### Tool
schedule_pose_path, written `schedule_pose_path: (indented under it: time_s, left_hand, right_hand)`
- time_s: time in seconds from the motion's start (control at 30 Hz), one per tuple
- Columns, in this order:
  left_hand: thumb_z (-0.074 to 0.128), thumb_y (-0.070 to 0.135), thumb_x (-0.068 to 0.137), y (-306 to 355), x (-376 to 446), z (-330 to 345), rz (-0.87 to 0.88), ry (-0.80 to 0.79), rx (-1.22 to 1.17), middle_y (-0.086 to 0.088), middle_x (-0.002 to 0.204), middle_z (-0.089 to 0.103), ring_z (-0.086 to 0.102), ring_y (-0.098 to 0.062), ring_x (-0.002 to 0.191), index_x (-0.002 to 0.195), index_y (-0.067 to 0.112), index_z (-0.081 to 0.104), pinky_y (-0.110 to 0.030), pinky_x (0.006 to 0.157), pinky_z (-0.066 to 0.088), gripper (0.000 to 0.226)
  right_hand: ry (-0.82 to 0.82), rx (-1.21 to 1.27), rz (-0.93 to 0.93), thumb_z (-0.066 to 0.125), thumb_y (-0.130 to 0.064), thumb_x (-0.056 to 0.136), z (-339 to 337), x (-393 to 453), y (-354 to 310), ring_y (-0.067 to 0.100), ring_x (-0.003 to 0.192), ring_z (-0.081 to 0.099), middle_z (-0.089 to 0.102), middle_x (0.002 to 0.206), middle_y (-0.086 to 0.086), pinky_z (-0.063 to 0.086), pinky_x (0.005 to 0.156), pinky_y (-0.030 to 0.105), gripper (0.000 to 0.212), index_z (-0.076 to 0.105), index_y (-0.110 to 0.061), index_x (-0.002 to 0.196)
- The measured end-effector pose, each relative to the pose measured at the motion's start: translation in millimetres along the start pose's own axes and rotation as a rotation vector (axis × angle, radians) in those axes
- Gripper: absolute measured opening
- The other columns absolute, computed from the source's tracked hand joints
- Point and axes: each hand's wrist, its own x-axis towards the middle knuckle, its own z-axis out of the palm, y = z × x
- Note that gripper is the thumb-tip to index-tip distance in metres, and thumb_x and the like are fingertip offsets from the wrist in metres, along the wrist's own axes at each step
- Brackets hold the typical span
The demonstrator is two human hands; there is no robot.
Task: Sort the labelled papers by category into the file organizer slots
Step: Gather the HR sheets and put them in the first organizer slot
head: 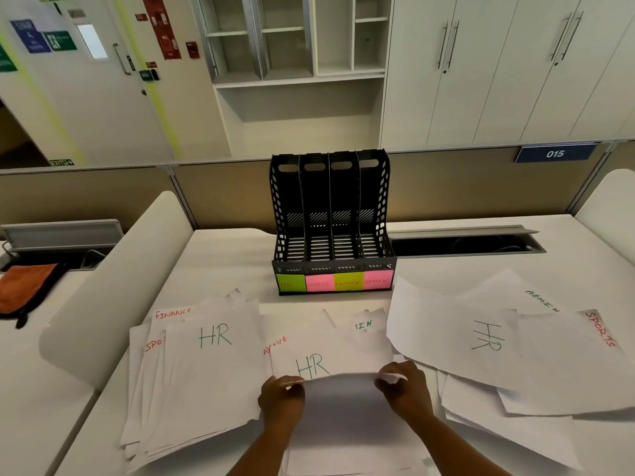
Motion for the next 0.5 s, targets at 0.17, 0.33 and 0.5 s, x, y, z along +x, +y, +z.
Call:
schedule_pose_path:
  time_s: [0.17,0.33,0.5]
  left_hand:
    - [0.06,0.022,0.087,7.9,-6.0,-0.9,-0.128,-0.003,-0.047,-0.016,0.113,0.064,0.06,-0.036,0.104,0.112,0.008,0.066,-0.047,0.095,0.05,0.029]
    - [0.063,0.018,0.086,7.2,-5.3,-0.9,-0.142,-0.025,-0.068,-0.015,0.12,0.062,0.059,-0.034,0.109,0.12,0.009,0.062,-0.047,0.098,0.049,0.035]
    - [0.062,0.01,0.09,5.2,-10.1,-0.1,-0.074,-0.066,-0.247,-0.012,0.126,0.059,0.056,-0.035,0.113,0.118,0.011,0.054,-0.048,0.103,0.045,0.03]
  right_hand:
    - [-0.029,0.069,0.15,0.073,-0.028,0.079,4.4,-1.7,-5.2,0.025,0.096,0.063,0.066,0.106,0.007,0.045,0.072,0.027,0.036,0.063,-0.01,0.109]
    - [-0.077,0.054,0.152,0.072,-0.026,0.079,7.7,-2.3,-2.2,0.025,0.095,0.063,0.067,0.108,0.007,0.045,0.072,0.025,0.036,0.064,-0.01,0.111]
    - [-0.091,0.037,0.131,0.071,-0.022,0.078,5.8,-4.8,-2.8,0.025,0.095,0.063,0.066,0.107,0.008,0.049,0.075,0.026,0.038,0.063,-0.01,0.114]
